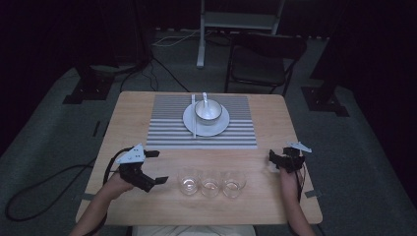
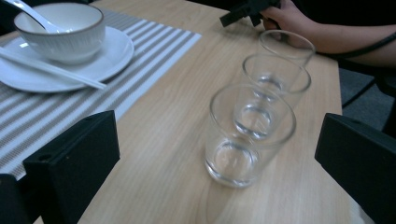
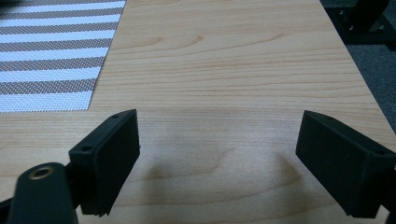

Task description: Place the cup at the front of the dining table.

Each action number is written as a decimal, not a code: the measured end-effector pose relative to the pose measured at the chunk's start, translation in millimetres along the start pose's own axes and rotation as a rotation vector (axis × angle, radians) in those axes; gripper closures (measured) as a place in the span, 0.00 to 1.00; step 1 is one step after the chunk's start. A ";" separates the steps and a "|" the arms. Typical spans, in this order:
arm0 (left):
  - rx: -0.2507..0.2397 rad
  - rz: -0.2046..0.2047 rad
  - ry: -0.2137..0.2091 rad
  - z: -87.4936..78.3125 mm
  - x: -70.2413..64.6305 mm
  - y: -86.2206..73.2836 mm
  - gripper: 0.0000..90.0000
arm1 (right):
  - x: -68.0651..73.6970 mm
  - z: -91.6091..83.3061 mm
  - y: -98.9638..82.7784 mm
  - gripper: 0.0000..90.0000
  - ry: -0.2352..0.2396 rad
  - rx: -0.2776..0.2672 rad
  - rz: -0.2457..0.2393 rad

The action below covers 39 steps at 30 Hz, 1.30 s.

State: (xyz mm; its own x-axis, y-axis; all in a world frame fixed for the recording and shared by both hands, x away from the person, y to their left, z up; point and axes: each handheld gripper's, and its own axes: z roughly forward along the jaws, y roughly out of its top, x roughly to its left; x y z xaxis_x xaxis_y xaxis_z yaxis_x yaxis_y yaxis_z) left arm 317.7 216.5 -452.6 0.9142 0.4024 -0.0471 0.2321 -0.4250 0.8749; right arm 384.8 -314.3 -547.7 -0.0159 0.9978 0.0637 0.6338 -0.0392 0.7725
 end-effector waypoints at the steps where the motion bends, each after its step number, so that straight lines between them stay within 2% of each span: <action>1: 0.000 0.006 0.000 1.3 -0.6 2.2 0.00 | 0.0 0.0 0.0 0.14 0.000 0.000 0.000; 4: 0.006 0.027 -0.007 5.7 -3.0 9.2 0.00 | -0.1 0.0 0.0 0.14 0.001 0.000 0.001; 11: -0.003 0.047 -0.053 19.3 -5.6 25.0 0.00 | -0.1 -0.1 0.0 0.14 0.003 0.001 0.001; 18: -0.012 0.086 -0.073 34.7 -11.1 44.4 0.00 | -0.2 -0.1 0.0 0.14 0.005 0.001 0.002; 27: 0.017 0.123 -0.121 52.5 -18.0 64.0 0.00 | -0.7 -0.1 0.0 0.14 0.008 -0.001 0.002; 39: 0.058 0.174 -0.143 79.0 -29.6 87.6 0.00 | -0.6 0.0 0.1 0.14 0.007 0.001 0.003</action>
State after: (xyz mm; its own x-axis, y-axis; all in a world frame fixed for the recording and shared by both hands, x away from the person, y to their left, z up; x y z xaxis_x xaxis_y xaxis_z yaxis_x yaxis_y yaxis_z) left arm 337.2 103.3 -412.6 0.9790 0.2016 0.0303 0.0821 -0.5257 0.8467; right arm 384.9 -314.9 -547.6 -0.0197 0.9973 0.0703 0.6343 -0.0419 0.7719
